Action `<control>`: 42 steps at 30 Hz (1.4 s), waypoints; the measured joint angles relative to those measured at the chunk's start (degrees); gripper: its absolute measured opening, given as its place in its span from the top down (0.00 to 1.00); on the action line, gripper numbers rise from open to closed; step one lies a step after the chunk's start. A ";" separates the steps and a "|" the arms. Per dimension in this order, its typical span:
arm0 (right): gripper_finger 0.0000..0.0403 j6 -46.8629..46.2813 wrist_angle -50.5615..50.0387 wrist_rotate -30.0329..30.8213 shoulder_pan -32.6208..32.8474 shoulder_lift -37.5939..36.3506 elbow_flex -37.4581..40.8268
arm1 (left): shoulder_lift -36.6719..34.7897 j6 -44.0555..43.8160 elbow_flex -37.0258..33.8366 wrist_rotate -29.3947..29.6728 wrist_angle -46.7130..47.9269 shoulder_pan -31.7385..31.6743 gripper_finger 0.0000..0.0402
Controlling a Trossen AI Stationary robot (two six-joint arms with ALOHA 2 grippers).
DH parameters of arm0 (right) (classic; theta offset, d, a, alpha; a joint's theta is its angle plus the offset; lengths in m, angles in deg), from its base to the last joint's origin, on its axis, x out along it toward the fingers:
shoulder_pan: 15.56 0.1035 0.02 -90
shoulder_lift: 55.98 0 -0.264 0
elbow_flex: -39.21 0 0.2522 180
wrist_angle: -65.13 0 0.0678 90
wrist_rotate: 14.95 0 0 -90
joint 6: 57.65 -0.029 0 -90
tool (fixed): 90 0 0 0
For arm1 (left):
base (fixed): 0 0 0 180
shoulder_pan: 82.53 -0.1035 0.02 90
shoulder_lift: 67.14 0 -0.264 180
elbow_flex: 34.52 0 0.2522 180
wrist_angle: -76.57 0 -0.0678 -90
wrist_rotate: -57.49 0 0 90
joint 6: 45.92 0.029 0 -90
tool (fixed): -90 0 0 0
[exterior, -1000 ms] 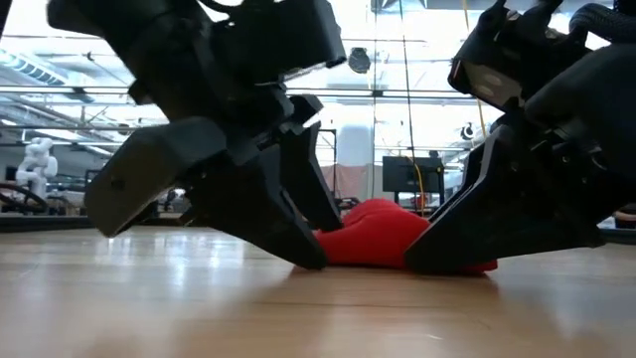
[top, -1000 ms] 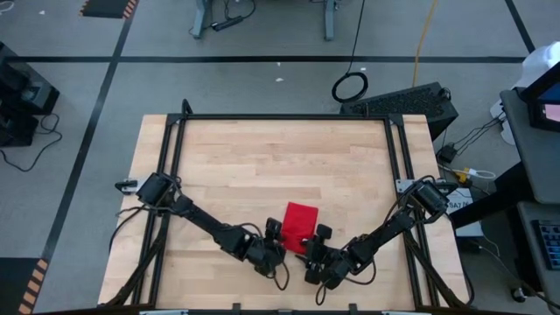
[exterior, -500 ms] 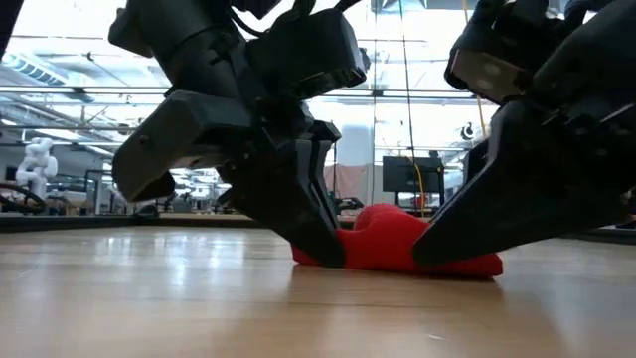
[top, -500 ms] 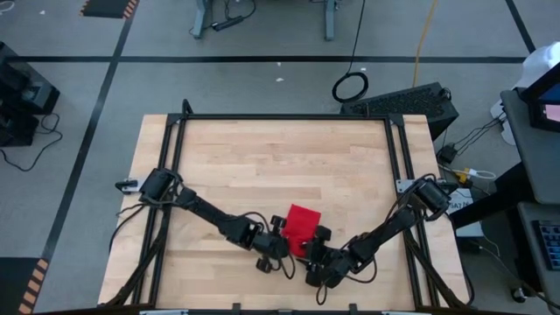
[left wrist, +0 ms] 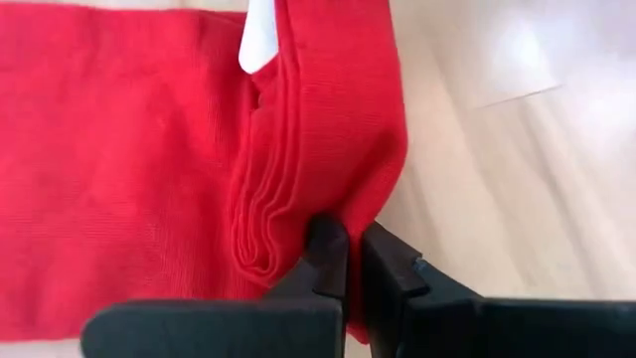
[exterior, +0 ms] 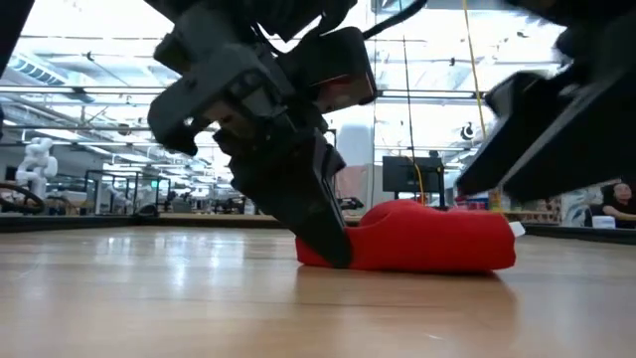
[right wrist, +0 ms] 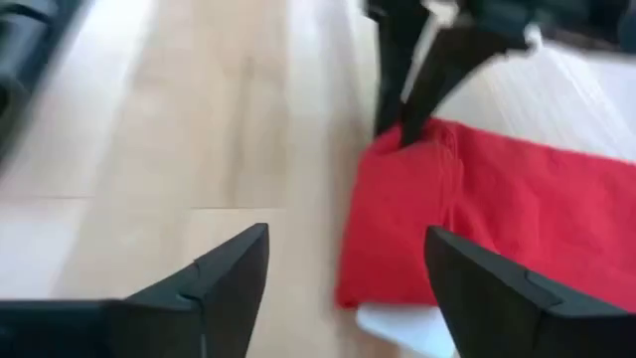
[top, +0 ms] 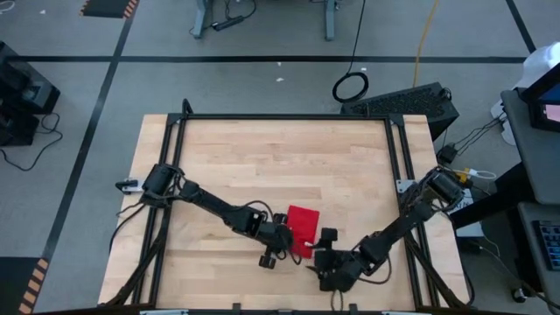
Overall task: Roll napkin
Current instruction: Roll the red napkin
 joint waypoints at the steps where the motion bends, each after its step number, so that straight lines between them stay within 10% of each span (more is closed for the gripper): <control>1: 0.34 0.51 0.09 0.54 0.92 -0.33 -0.05 | 0.00 -0.86 0.00 -2.00 0.00 -0.45 0.97; 15: 0.33 4.70 4.92 13.54 4.02 7.14 -2.77 | 0.09 -11.43 0.18 -16.00 0.19 -5.48 0.97; 32: 0.45 -1.16 -1.49 4.42 -2.14 8.31 -3.62 | 0.11 -13.74 0.15 -17.62 0.33 -6.72 0.96; 42: 0.46 4.38 -2.19 9.89 0.18 6.92 -6.21 | 0.11 -14.43 0.15 -18.65 0.34 -6.76 0.96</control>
